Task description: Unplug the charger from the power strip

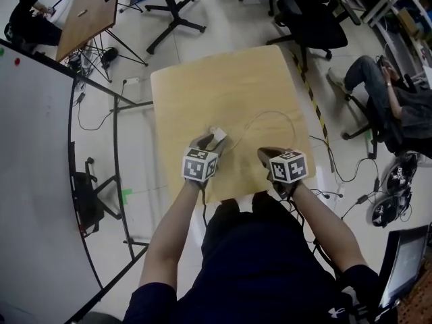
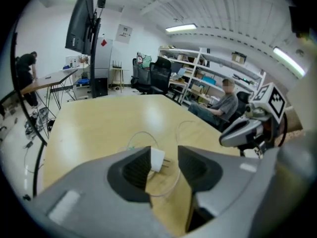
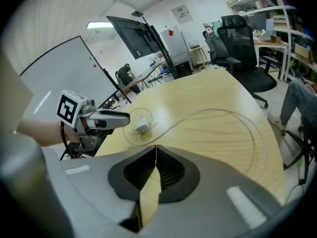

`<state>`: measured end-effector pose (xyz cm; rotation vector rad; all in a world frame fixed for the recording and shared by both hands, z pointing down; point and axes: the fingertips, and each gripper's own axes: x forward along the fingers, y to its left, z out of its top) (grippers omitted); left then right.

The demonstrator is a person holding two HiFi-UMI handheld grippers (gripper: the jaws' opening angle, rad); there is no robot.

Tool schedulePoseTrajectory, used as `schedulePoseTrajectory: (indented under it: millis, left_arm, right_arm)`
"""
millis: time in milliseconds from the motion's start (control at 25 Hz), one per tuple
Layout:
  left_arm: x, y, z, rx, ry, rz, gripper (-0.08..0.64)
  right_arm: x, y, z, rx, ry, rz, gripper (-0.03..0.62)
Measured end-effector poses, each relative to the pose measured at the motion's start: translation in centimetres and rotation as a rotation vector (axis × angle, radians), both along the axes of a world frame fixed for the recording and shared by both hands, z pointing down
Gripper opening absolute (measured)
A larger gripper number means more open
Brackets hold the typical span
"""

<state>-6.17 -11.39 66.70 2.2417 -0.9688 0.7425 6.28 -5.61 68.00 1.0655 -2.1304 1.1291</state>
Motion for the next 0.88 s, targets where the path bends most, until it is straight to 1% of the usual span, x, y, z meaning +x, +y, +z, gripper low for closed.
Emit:
schedulePoseTrajectory:
  millis: [120, 240, 400, 520, 640, 800, 880]
  left_arm:
    - [-1.2, 1.7, -1.1, 0.002, 0.089, -0.043, 0.169]
    - [-2.3, 3.5, -2.8, 0.03, 0.163, -0.063, 0.162]
    - [-3.1, 6.4, -4.9, 0.052, 0.265, -0.105, 0.133]
    - [-2.9, 9.2, -5.9, 0.063, 0.289, -0.12, 0.084]
    - [-1.7, 12.1, -8.1, 0.101, 0.302, -0.131, 0.06]
    - [0.8, 14.7, -11.7, 0.164, 0.313, -0.148, 0.054]
    - [2.1, 15.9, -13.2, 0.188, 0.319, -0.175, 0.054]
  right_arm:
    - [0.1, 0.0, -0.9, 0.011, -0.011, 0.022, 0.011]
    - [0.0, 0.5, -2.2, 0.031, -0.022, 0.055, 0.011]
    - [-0.2, 2.1, -4.4, 0.08, -0.039, 0.093, 0.009]
    - [-0.6, 3.7, -6.5, 0.15, -0.073, 0.101, 0.009]
    - [-0.5, 5.2, -9.1, 0.235, -0.112, 0.089, 0.009]
    - [0.0, 7.1, -12.4, 0.348, -0.169, 0.049, 0.009]
    - [0.3, 8.5, -13.8, 0.394, -0.192, 0.012, 0.009]
